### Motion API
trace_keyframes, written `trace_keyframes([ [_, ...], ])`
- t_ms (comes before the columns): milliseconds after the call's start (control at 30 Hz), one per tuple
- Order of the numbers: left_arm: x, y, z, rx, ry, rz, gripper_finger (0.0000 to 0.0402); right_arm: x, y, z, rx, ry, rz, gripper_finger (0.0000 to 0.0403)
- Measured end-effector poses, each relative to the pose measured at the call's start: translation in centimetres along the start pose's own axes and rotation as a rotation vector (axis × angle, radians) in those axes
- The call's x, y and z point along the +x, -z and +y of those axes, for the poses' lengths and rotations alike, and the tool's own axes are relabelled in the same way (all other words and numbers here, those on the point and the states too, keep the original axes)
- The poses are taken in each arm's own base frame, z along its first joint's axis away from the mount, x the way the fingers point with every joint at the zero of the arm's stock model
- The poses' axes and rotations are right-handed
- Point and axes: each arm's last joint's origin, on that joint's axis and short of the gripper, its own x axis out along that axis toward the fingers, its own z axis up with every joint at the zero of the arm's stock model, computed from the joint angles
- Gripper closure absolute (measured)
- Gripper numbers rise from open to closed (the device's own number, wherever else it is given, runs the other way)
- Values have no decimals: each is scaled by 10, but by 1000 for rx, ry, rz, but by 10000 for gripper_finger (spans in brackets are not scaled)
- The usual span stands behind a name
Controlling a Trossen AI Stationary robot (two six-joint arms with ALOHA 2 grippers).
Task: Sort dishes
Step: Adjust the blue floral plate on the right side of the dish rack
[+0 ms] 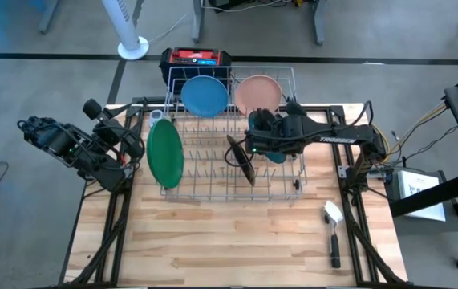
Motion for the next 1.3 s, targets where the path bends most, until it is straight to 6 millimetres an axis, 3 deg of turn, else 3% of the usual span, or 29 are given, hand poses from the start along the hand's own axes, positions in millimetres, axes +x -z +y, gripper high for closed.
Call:
trace_keyframes([
  [1033, 0, 0, 0, -31, 2, 0, 191, -3, -6, -5, 253, -49, 18, 402],
  [1300, 0, 0, 0, -31, 2, 0, 191, 7, -6, 11, 247, -32, 37, 402],
])
